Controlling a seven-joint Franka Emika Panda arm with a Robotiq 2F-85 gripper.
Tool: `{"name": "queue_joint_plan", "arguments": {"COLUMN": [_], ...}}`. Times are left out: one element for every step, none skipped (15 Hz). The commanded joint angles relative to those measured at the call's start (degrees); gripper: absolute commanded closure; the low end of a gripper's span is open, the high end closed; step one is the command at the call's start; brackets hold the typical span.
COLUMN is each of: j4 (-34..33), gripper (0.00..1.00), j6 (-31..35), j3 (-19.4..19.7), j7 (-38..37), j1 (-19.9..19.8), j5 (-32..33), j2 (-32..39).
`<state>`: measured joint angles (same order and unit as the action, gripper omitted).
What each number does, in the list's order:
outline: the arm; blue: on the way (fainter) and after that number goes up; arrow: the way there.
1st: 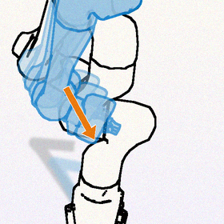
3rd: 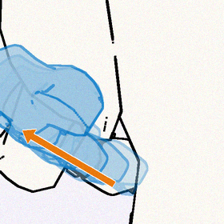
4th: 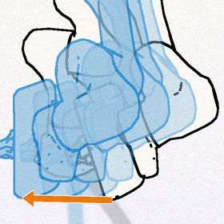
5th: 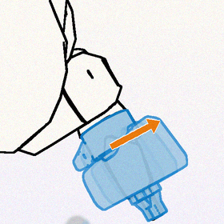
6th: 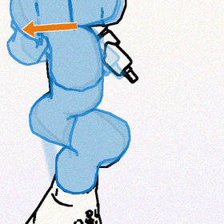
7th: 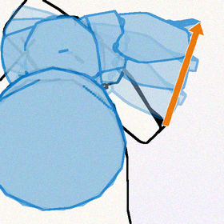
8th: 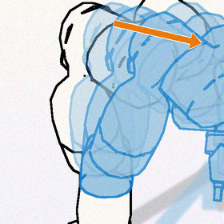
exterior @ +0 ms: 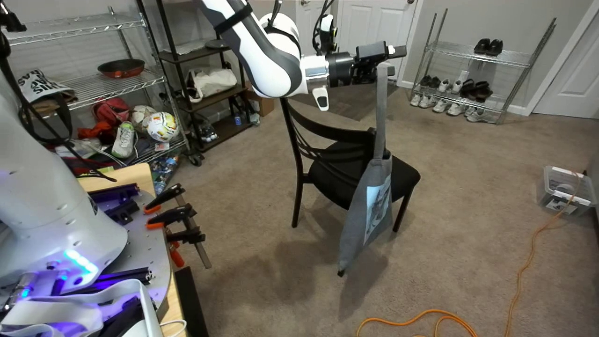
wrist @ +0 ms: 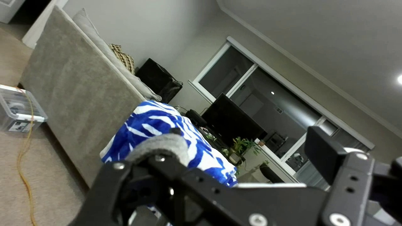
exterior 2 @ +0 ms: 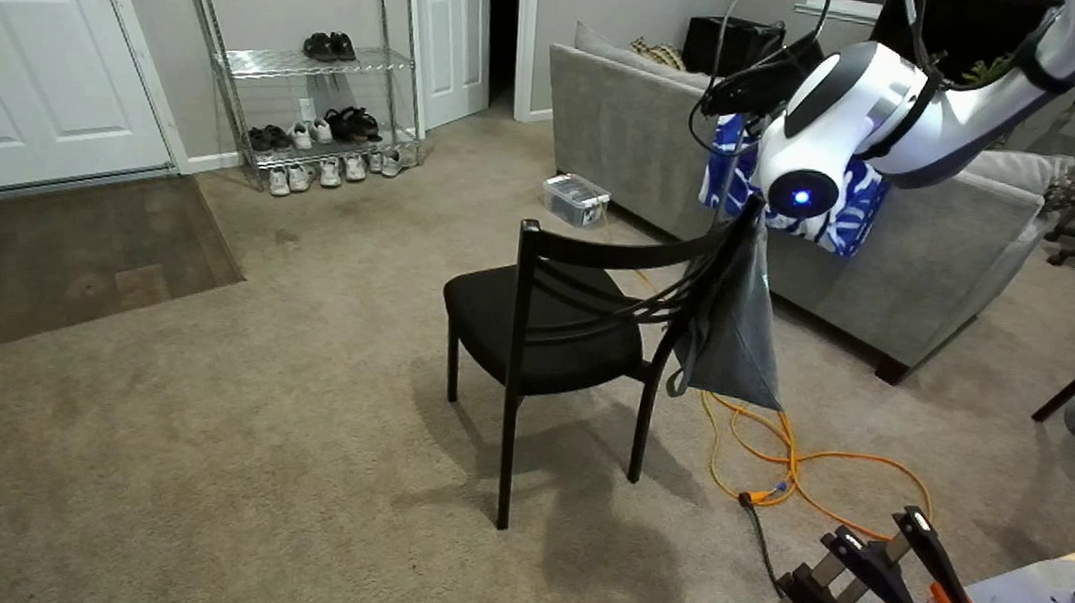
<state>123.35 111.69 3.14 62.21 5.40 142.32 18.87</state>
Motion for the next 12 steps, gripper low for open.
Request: {"name": "queue_joint_plan", "arguments": {"j4": [4.5,4.8,5.0,5.1,5.0,4.9,4.6,4.2,4.2,4.4,5.0,5.4], "gripper": [0.0,0.0,0.0,0.0,0.0,0.0,0.0,0.0,0.0,0.0,0.0,0.0], "j6": [-0.3,-0.4,-0.3,-0.3,0.0,1.1,1.8,2.2,1.0,0.9,-0.6,-1.0], "j3": [-1.5,-1.9,-2.1,-2.3,-2.5,-2.5,-2.4,-2.2,-2.1,-1.9,-1.7,-1.4], "j7": [2.1,2.4,2.5,2.5,2.1,0.9,-0.1,-0.4,0.9,1.2,1.4,1.1], "j1": [0.9,1.0,1.1,1.1,0.9,0.6,0.2,-0.2,-0.1,-0.3,-0.3,-0.5], "j5": [-0.8,-1.0,-1.0,-1.0,-0.6,0.6,1.1,1.1,-0.3,-0.6,-1.3,-1.8], "j2": [-4.6,-4.7,-4.8,-4.9,-4.9,-4.9,-4.7,-4.5,-4.2,-4.3,-4.5,-4.8]}}
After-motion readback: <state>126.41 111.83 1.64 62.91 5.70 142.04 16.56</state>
